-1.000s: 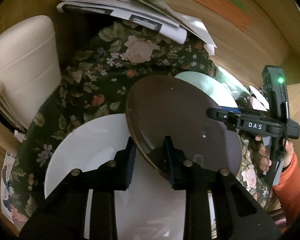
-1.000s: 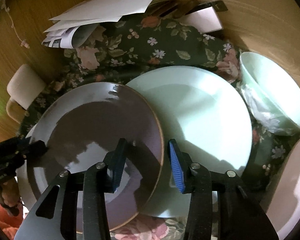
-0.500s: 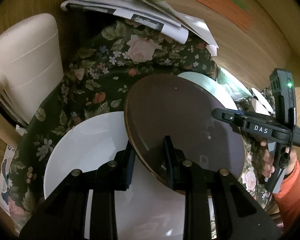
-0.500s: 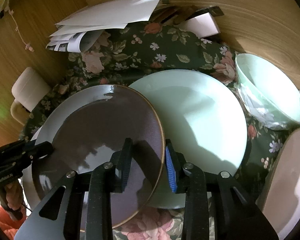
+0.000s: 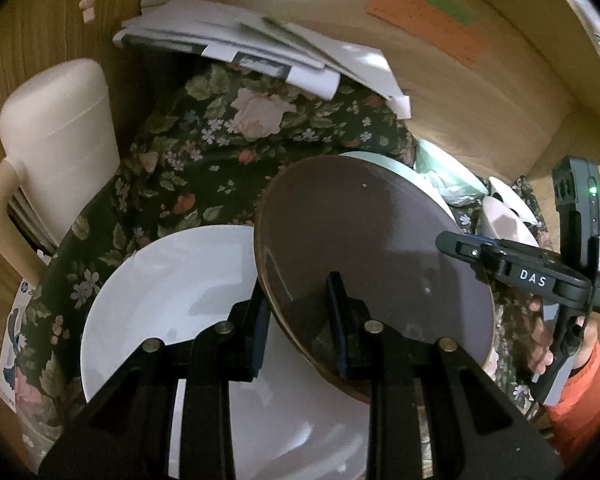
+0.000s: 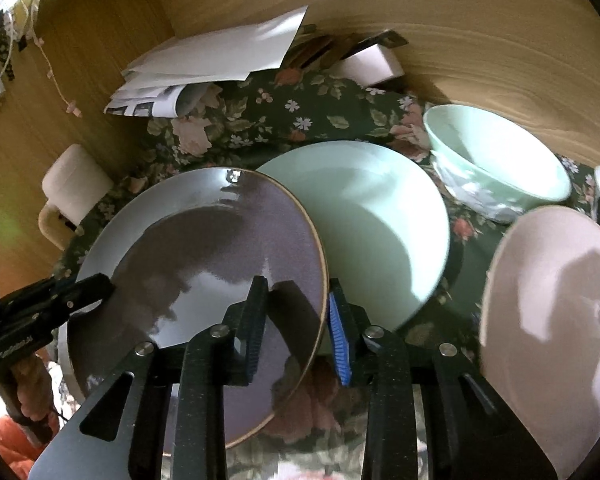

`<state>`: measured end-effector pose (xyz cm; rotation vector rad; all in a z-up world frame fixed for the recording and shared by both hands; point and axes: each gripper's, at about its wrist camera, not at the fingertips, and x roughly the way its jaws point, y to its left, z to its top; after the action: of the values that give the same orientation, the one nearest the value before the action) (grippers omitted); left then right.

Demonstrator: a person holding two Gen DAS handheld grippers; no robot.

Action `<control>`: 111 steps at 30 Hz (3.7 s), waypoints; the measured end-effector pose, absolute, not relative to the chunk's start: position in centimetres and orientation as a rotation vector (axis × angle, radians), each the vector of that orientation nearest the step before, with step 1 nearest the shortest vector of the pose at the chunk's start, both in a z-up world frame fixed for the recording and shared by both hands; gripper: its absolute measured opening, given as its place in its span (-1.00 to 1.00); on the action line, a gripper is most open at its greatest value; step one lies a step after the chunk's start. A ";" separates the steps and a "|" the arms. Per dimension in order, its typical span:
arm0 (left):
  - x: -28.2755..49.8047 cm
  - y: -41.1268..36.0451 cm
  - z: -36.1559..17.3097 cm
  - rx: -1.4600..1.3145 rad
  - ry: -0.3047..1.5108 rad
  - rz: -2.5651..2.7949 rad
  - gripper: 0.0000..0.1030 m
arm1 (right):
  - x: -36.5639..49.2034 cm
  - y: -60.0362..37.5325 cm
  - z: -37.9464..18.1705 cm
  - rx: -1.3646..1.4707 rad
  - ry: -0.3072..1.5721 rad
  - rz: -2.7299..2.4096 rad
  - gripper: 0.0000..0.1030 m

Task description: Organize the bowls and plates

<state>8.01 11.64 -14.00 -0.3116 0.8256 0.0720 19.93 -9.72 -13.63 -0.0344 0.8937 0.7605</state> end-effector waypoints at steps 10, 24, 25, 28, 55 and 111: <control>6.9 8.6 -13.1 -0.281 0.803 0.037 -0.48 | 17.1 -13.8 -12.9 0.012 0.858 0.718 -0.52; 5.5 3.9 -12.7 -0.250 0.802 -0.037 -0.47 | 13.1 -19.0 -12.8 0.070 0.830 0.649 -0.52; 5.4 3.5 -12.7 -0.250 0.808 -0.043 -0.47 | 12.8 -19.5 -12.9 0.076 0.830 0.641 -0.52; 5.2 2.5 -12.9 -0.241 0.813 -0.059 -0.47 | 12.1 -20.5 -13.4 0.092 0.834 0.626 -0.53; 7.1 -1.7 -17.4 -0.233 0.942 -0.126 -0.46 | 11.8 -24.9 -17.5 0.177 0.900 0.538 -0.53; -2.5 13.0 -13.2 -0.174 0.681 0.282 0.84 | 9.0 -6.8 -12.9 -0.079 0.744 0.801 0.40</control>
<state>-2.52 12.95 -13.19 -0.1742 0.6813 0.2817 9.02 -6.82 -12.93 -0.0793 0.7444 0.8009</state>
